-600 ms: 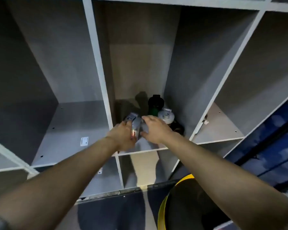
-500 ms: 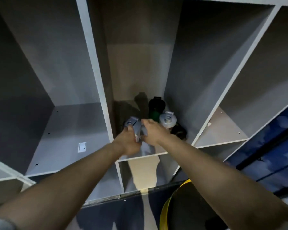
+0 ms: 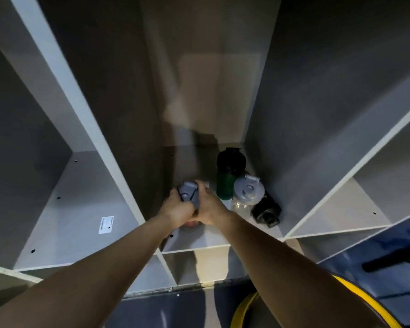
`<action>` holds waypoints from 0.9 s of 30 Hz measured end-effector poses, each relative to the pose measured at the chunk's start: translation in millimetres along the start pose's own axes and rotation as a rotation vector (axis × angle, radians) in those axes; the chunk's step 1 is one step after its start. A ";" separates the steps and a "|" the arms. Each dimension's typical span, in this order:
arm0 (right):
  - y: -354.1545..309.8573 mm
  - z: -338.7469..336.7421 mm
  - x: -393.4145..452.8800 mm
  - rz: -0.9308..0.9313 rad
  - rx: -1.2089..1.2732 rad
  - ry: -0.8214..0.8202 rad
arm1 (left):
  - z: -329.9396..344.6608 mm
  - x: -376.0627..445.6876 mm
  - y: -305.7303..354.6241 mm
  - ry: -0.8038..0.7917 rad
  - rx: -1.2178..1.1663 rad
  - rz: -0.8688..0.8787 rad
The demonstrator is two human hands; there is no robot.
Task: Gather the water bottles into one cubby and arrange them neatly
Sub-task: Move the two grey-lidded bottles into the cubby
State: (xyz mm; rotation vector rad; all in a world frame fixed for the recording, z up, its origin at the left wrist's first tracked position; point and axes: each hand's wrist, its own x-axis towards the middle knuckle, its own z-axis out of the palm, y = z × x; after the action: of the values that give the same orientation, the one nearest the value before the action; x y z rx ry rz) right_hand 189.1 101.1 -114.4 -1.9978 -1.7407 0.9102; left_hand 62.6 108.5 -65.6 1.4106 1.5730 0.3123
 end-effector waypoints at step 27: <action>-207.4 -86.3 -218.6 -0.245 -0.218 0.154 | -216.0 -203.0 -11.5 -0.187 0.370 0.866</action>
State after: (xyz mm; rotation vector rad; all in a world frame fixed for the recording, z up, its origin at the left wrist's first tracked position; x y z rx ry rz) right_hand 79.9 -57.4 133.0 -1.8675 -2.0099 0.4928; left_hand -138.2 13.1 130.8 2.3012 0.8135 0.3861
